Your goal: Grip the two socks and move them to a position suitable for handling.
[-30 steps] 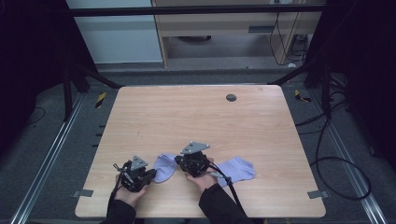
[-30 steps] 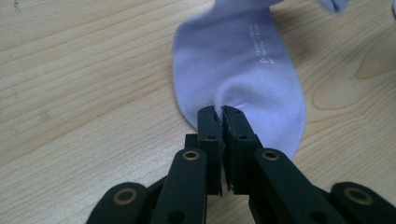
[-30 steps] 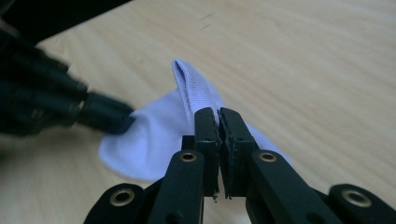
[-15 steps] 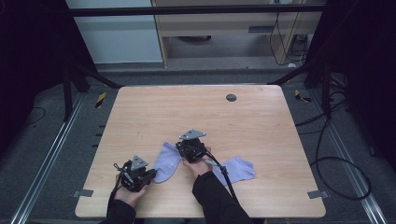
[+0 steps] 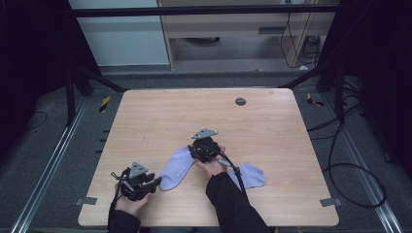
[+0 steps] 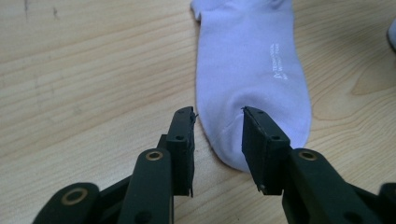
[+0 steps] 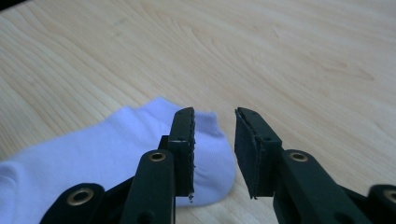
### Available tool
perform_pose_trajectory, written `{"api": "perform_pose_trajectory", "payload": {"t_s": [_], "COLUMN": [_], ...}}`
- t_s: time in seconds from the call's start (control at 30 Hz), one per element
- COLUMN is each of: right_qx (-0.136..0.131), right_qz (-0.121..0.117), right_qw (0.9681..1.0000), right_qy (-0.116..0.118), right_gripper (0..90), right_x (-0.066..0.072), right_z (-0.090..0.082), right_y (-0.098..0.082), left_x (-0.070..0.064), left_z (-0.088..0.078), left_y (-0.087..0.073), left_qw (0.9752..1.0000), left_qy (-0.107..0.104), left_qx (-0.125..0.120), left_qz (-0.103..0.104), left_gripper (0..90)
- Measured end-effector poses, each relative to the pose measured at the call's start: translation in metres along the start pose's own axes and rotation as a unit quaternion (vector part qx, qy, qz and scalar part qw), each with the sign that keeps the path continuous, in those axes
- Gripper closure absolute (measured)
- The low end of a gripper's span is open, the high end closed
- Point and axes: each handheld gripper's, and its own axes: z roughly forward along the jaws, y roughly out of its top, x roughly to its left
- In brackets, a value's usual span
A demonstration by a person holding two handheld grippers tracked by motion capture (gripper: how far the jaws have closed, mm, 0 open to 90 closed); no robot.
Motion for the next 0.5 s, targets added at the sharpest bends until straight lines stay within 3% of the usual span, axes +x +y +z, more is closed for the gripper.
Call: {"api": "perform_pose_trajectory", "payload": {"t_s": [0.33, 0.5], "right_qx": [0.037, 0.049], "right_qz": [0.012, 0.019], "right_qw": [0.9992, 0.9986], "right_qy": [-0.001, 0.002], "right_gripper": [70.5, 77.9], "right_x": [-0.006, -0.007], "right_z": [0.016, 0.021], "right_y": [-0.017, -0.021], "left_x": [-0.005, -0.006], "left_z": [0.008, 0.009], "left_y": [-0.001, 0.0], "left_qw": [0.9996, 0.9994], "left_qy": [0.001, -0.003], "left_qx": [0.028, 0.034], "left_qz": [-0.007, -0.008], "left_gripper": [74.4, 83.6]}}
